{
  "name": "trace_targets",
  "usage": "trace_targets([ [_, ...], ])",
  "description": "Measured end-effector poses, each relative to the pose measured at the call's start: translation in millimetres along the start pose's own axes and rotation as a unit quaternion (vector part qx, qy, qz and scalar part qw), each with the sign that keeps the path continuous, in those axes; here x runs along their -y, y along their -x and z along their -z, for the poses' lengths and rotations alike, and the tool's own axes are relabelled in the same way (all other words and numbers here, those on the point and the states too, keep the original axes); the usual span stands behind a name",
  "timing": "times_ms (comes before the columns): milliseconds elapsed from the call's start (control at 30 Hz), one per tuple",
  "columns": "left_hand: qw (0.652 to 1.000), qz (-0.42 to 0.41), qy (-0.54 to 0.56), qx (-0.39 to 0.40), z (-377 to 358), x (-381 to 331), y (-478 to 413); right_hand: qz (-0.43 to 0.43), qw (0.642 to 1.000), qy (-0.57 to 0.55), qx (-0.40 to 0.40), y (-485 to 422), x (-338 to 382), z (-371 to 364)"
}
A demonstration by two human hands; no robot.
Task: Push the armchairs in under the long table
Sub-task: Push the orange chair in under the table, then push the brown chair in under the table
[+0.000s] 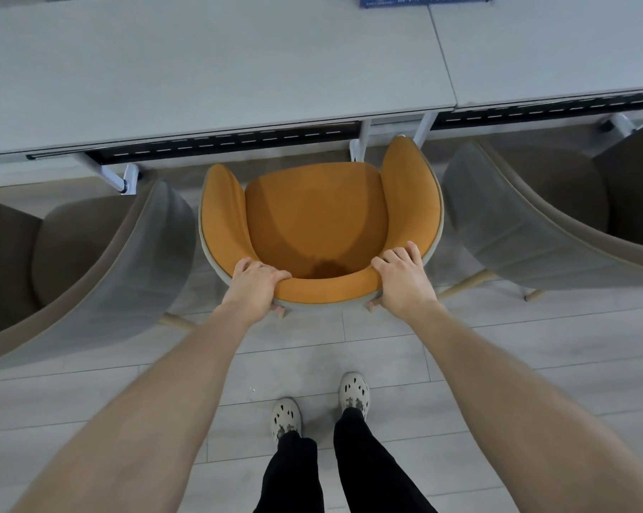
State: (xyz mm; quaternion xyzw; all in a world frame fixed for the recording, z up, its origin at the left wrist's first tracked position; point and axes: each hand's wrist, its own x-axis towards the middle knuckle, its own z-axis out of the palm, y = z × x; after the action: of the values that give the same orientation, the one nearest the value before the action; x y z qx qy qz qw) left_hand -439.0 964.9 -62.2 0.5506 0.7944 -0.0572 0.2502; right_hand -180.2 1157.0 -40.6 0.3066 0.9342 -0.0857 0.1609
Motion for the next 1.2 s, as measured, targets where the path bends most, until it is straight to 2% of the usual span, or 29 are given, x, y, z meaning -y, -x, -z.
trace_targets([
  [267,1.000,-0.001,-0.020,-0.003,5,-5,2,-0.008,0.999,0.034,0.020,-1,3,6],
  [367,0.999,-0.005,-0.031,-0.020,13,-2,16,-0.016,0.995,0.049,0.086,-4,12,20],
  [500,0.997,0.035,-0.031,-0.056,30,39,53,-0.029,0.985,0.011,0.171,-14,58,50],
  [667,0.991,0.113,-0.005,-0.067,59,142,116,0.035,0.993,-0.027,0.113,-42,165,86],
  [833,0.988,0.140,0.009,-0.069,68,282,175,0.099,0.994,-0.045,0.030,-81,310,92],
  [933,0.985,0.146,0.035,-0.082,67,372,210,0.106,0.993,-0.052,0.026,-101,413,78],
  [1033,0.985,0.155,0.046,-0.061,65,458,243,0.107,0.993,-0.057,0.014,-111,508,58],
  [1200,0.984,0.164,0.068,-0.018,52,565,308,0.129,0.989,-0.072,0.024,-105,620,28],
])
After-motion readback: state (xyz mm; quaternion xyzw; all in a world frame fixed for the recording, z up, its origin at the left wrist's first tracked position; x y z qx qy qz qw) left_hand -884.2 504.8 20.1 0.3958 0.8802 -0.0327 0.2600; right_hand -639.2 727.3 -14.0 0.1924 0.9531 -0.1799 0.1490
